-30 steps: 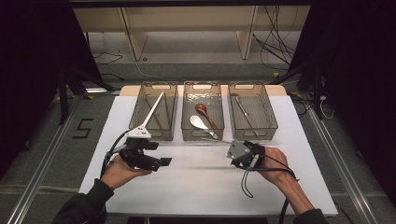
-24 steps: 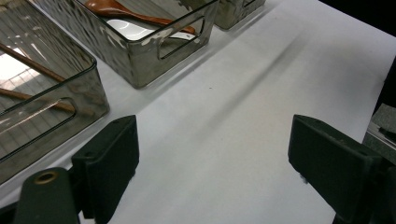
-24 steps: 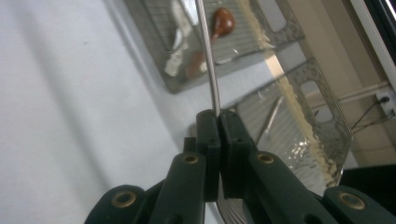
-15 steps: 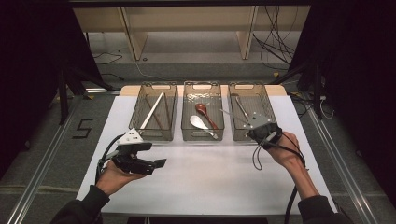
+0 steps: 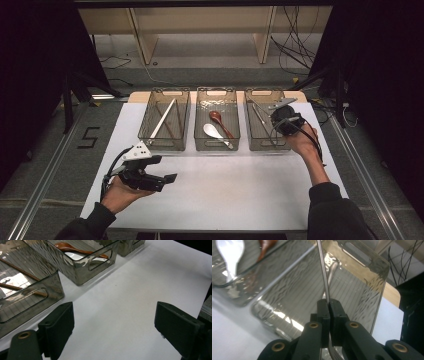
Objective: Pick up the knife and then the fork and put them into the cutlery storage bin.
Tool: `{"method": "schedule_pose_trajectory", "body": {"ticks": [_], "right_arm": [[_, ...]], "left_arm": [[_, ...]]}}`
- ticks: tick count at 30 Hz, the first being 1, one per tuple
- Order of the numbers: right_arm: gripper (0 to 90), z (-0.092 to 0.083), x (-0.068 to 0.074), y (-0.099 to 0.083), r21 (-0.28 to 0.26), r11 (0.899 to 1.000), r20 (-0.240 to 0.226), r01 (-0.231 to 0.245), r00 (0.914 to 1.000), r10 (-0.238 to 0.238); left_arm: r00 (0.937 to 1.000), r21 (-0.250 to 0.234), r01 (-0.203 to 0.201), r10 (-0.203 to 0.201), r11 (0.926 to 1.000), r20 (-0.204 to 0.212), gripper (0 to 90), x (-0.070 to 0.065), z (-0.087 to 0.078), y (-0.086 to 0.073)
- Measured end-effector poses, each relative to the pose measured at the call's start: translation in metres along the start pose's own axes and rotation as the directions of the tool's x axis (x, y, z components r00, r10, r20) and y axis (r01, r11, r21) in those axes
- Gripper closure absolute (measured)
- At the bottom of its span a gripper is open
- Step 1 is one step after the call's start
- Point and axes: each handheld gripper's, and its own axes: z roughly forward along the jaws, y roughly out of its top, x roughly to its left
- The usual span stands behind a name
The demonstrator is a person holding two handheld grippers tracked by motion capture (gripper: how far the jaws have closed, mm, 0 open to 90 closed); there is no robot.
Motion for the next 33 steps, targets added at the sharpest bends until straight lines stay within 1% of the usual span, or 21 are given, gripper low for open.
{"method": "schedule_pose_trajectory", "body": {"ticks": [1, 3, 6, 8, 11, 13, 15, 17, 20, 24, 26, 27, 28, 29, 30, 31, 33], "right_arm": [[88.6, 0.003, -0.002, 0.001, 0.007, 1.000, -0.005, -0.011, 0.9999, 0.011], [88.6, 0.008, -0.006, 0.003, 0.017, 0.999, -0.009, -0.037, 0.9993, 0.037], [88.5, 0.013, -0.012, 0.005, 0.020, 0.996, -0.016, -0.083, 0.9964, 0.083], [88.5, 0.016, -0.014, 0.005, 0.028, 0.994, -0.017, -0.103, 0.9945, 0.103], [88.5, 0.020, -0.016, 0.005, 0.040, 0.992, -0.015, -0.119, 0.9927, 0.120], [88.4, 0.021, -0.017, 0.004, 0.041, 0.991, -0.016, -0.131, 0.9912, 0.131], [88.4, 0.022, -0.017, 0.005, 0.046, 0.990, -0.010, -0.130, 0.9914, 0.130], [88.3, 0.025, -0.017, 0.005, 0.052, 0.988, -0.018, -0.144, 0.9892, 0.145], [88.3, 0.029, -0.017, 0.005, 0.071, 0.986, -0.007, -0.154, 0.9880, 0.155], [88.1, 0.034, -0.017, 0.004, 0.092, 0.984, 0.006, -0.151, 0.9886, 0.151], [87.2, 0.037, -0.017, 0.004, 0.105, 0.981, 0.010, -0.161, 0.9869, 0.161], [84.5, 0.038, -0.016, 0.004, 0.105, 0.981, 0.015, -0.166, 0.9861, 0.165], [72.9, 0.038, -0.016, 0.004, 0.096, 0.982, 0.013, -0.166, 0.9862, 0.165], [63.9, 0.039, -0.015, 0.005, 0.086, 0.983, -0.005, -0.160, 0.9869, 0.161], [59.5, 0.038, -0.014, 0.006, 0.080, 0.985, 0.000, -0.153, 0.9882, 0.153], [59.4, 0.037, -0.014, 0.006, 0.075, 0.986, 0.006, -0.146, 0.9893, 0.146], [56.5, 0.034, -0.013, 0.006, 0.059, 0.988, -0.010, -0.146, 0.9892, 0.146]], "left_arm": [[1.0000, -0.007, -0.003, 0.003, 1.0000, -0.001, 15.9, 0.000, -0.001, 0.000], [1.0000, -0.018, 0.004, -0.004, 0.9998, -0.001, 15.9, 0.000, -0.002, 0.000], [1.0000, -0.026, -0.001, 0.001, 0.9996, -0.001, 15.9, 0.000, -0.004, -0.001], [1.0000, -0.027, 0.000, 0.000, 0.9996, -0.002, 15.9, -0.001, -0.005, -0.001], [1.0000, -0.031, 0.001, -0.001, 0.9995, 0.000, 15.9, -0.002, -0.005, -0.002], [1.0000, -0.024, -0.004, 0.004, 0.9997, -0.001, 15.9, -0.001, -0.005, -0.002], [1.0000, -0.022, -0.006, 0.006, 0.9997, -0.004, 15.9, -0.001, -0.005, -0.002], [0.9999, -0.020, -0.008, 0.008, 0.9998, -0.006, 15.9, 0.000, -0.004, -0.002], [1.0000, -0.018, -0.007, 0.007, 0.9998, -0.006, 15.9, 0.001, -0.004, -0.002], [1.0000, -0.015, -0.007, 0.007, 0.9999, -0.003, 15.9, 0.000, -0.003, -0.003], [0.9999, -0.008, -0.012, 0.012, 0.9999, -0.002, 15.9, 0.000, -0.003, -0.003], [0.9999, -0.006, -0.012, 0.012, 0.9999, -0.001, 15.9, 0.000, -0.003, -0.003], [0.9999, -0.006, -0.011, 0.011, 0.9999, 0.000, 15.9, 0.000, -0.002, -0.003], [0.9999, -0.006, -0.014, 0.014, 0.9999, 0.001, 15.9, 0.000, -0.002, -0.003], [0.9999, -0.001, -0.015, 0.015, 0.9999, 0.001, 15.9, 0.000, -0.002, -0.003], [0.9999, 0.001, -0.013, 0.013, 0.9999, 0.001, 15.9, 0.000, -0.002, -0.003], [0.9999, 0.001, -0.011, 0.011, 0.9999, 0.004, 15.9, -0.001, -0.001, -0.004]]}}
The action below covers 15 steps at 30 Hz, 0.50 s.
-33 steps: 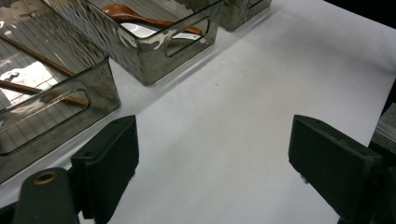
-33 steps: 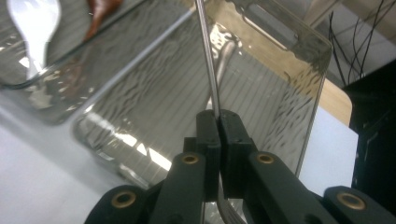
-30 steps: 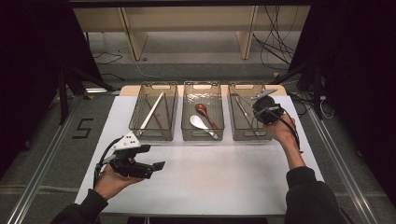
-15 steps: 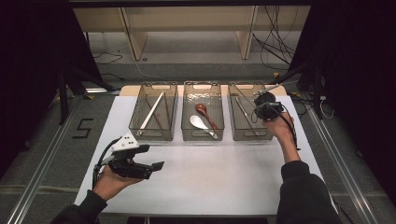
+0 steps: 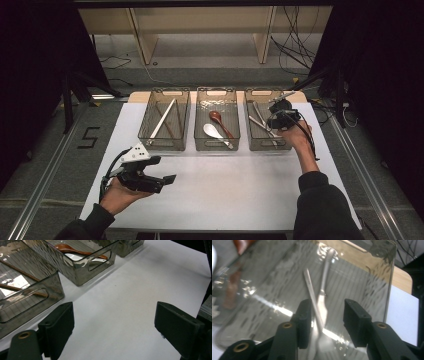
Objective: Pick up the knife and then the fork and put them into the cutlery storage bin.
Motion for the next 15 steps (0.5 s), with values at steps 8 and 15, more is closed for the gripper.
{"method": "schedule_pose_trajectory", "body": {"ticks": [8, 15], "right_arm": [[42.1, -0.019, 0.004, -0.006, -0.039, 0.999, -0.047, -0.008, 0.9989, 0.006], [36.5, -0.048, 0.019, -0.018, -0.137, 0.989, -0.175, -0.061, 0.9838, 0.036]], "left_arm": [[1.0000, -0.026, 0.000, 0.000, 0.9997, -0.008, 15.9, 0.000, -0.003, 0.001], [0.9999, -0.034, 0.014, -0.014, 0.9993, -0.006, 15.9, 0.002, -0.004, 0.001]]}}
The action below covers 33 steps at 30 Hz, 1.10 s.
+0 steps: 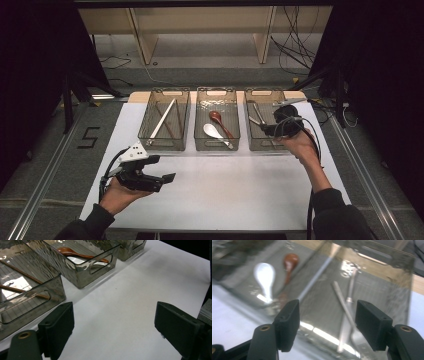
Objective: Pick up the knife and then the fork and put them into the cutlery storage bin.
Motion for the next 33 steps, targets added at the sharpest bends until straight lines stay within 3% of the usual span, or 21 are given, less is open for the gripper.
{"method": "schedule_pose_trajectory", "body": {"ticks": [6, 15, 28, 33], "right_arm": [[34.0, -0.019, 0.025, -0.013, -0.069, 0.998, -0.089, 0.014, 0.9958, -0.020], [32.8, -0.045, 0.049, -0.035, -0.165, 0.984, -0.231, -0.071, 0.9724, 0.031], [27.4, -0.053, 0.068, -0.056, -0.218, 0.975, -0.281, -0.052, 0.9595, -0.012], [23.6, -0.056, 0.073, -0.062, -0.224, 0.973, -0.310, -0.057, 0.9506, -0.015]], "left_arm": [[0.9996, -0.025, 0.028, -0.028, 0.9993, 0.010, 15.9, 0.003, -0.001, -0.001], [0.9990, -0.037, 0.041, -0.040, 0.9985, 0.020, 15.8, 0.003, 0.001, -0.003], [0.9992, -0.035, 0.025, -0.024, 0.9991, 0.033, 15.7, 0.002, 0.004, -0.006], [0.9990, -0.044, 0.027, -0.025, 0.9986, 0.038, 15.7, 0.003, 0.001, -0.005]]}}
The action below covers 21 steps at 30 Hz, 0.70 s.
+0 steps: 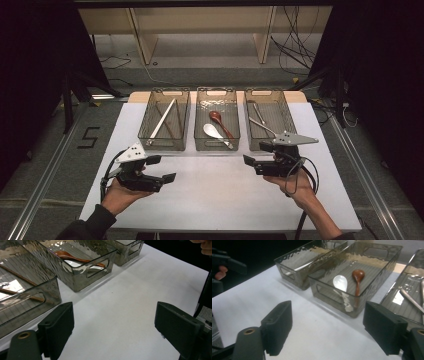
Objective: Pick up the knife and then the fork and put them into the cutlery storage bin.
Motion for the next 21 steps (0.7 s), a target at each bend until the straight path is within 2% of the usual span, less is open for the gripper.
{"method": "schedule_pose_trajectory", "body": {"ticks": [4, 8, 12, 17, 21], "right_arm": [[22.8, -0.004, 0.005, -0.007, -0.006, 1.000, -0.017, -0.006, 0.9998, 0.006], [22.7, -0.007, 0.011, -0.015, -0.013, 1.000, -0.007, 0.012, 0.9999, -0.012], [22.9, -0.011, 0.014, -0.021, -0.028, 1.000, 0.003, 0.003, 1.0000, -0.003], [22.1, -0.010, 0.016, -0.031, -0.009, 1.000, 0.008, 0.007, 0.9999, -0.007], [21.6, -0.010, 0.018, -0.035, -0.023, 0.999, 0.014, 0.022, 0.9997, -0.022]], "left_arm": [[0.9999, -0.012, 0.001, -0.001, 0.9999, 0.011, 15.7, 0.000, -0.001, 0.000], [0.9999, -0.019, -0.005, 0.005, 0.9998, 0.015, 15.7, -0.001, -0.001, 0.000], [0.9997, -0.023, -0.009, 0.010, 0.9997, 0.022, 15.7, -0.002, -0.001, 0.000], [0.9995, -0.026, -0.007, 0.008, 0.9996, 0.031, 15.7, -0.003, -0.001, -0.001], [0.9992, -0.037, -0.004, 0.006, 0.9993, 0.040, 15.7, -0.003, -0.002, -0.002]]}}
